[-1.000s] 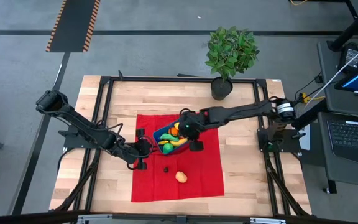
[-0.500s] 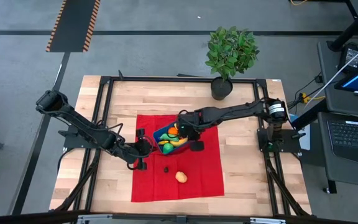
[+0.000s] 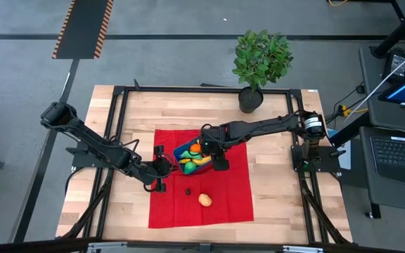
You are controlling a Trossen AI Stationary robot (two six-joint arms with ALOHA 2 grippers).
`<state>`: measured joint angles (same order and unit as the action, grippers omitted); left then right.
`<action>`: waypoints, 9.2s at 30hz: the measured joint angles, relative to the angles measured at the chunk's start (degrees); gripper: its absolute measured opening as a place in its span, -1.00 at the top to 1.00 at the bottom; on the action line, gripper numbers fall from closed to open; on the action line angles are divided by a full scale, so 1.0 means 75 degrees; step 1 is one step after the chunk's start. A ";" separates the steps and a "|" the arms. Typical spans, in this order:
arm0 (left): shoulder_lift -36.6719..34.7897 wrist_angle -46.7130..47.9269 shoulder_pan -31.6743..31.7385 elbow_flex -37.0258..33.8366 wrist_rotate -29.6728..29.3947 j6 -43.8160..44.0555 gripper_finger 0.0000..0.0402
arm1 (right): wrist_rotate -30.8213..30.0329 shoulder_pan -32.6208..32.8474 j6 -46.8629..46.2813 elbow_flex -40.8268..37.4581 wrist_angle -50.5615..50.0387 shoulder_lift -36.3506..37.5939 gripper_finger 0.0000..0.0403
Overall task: Pick and placing Produce into tupperware
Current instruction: Put the blackberry into the blue bin
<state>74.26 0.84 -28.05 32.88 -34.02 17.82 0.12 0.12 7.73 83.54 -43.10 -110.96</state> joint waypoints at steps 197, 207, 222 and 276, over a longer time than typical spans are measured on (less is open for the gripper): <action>0.4401 0.2951 0.0239 0.4105 0.3041 0.1305 0.04 | -0.0271 0.1872 -0.2562 -0.9829 0.8540 0.8743 0.03; 0.4401 0.2958 0.0239 0.4048 0.2990 0.1358 0.14 | -0.0271 0.1873 -0.2562 -0.9828 0.8537 0.8744 0.03; 0.4401 0.2843 0.0239 0.4045 0.2980 0.1357 0.47 | -0.0271 0.1871 -0.2562 -0.9829 0.8537 0.8745 0.03; 0.4403 0.3002 0.0309 0.4042 0.2981 0.1341 0.63 | -0.0274 0.1874 -0.2565 -0.9826 0.8534 0.8746 0.03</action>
<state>107.28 23.35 -25.74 63.20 -11.66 27.88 -1.93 14.17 -11.51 9.85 20.91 -45.36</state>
